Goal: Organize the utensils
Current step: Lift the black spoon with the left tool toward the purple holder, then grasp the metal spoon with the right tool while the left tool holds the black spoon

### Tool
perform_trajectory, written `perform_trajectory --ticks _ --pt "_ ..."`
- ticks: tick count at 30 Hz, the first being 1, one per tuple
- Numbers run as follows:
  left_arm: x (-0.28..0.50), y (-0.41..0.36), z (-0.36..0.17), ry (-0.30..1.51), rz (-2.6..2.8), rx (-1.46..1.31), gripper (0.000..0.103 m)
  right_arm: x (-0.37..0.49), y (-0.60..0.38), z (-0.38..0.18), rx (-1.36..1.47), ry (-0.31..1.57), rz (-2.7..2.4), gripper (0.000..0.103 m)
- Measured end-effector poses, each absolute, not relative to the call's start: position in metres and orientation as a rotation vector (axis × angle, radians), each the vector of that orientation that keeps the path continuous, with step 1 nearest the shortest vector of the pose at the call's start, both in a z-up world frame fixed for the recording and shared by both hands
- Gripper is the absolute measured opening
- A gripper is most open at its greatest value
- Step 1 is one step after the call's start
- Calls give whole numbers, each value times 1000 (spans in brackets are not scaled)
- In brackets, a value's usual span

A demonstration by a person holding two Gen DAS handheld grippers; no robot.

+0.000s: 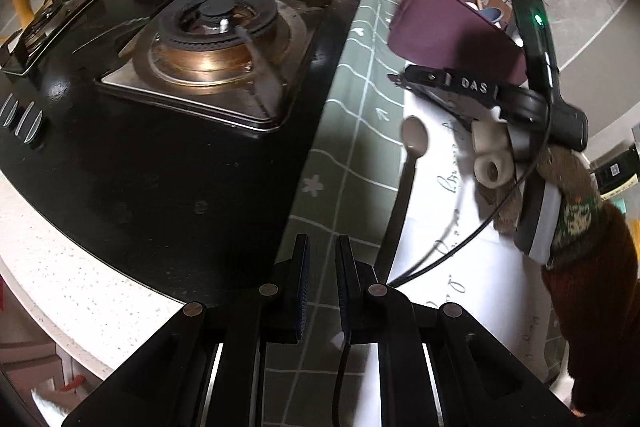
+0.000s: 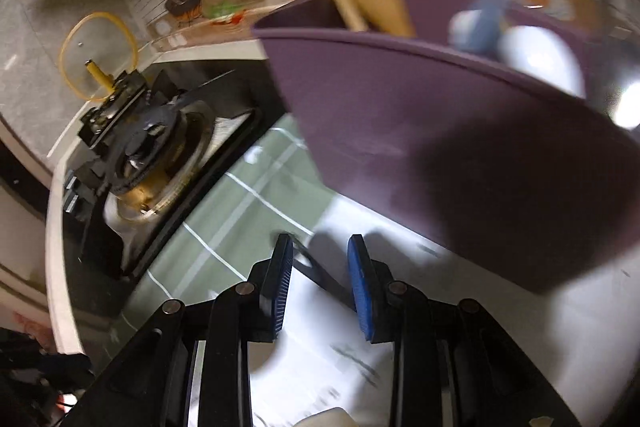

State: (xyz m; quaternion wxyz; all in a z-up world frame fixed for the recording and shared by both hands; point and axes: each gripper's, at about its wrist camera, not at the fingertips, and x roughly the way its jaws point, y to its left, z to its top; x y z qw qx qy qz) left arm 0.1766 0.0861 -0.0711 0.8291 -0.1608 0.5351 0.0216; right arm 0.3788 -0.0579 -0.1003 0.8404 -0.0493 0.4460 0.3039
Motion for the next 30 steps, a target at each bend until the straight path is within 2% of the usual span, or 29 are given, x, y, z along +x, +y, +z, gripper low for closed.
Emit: perform_trajectory --ticks 6,12,18,23,30 --pt "181 91 -70 1140 43 -340 13 358 -46 -108 -102 1023 795 28" --pt "200 69 -72 1146 -22 -315 13 313 -96 -112 -177 1057 892 26" --pt "214 35 -83 1185 -103 -282 13 275 -159 -98 -374 942 684 27" --pt "221 12 -88 1184 -170 -242 13 288 -195 -101 -255 955 565 30" --pt "216 15 -75 1154 -151 -219 13 319 -162 -106 -305 894 566 32"
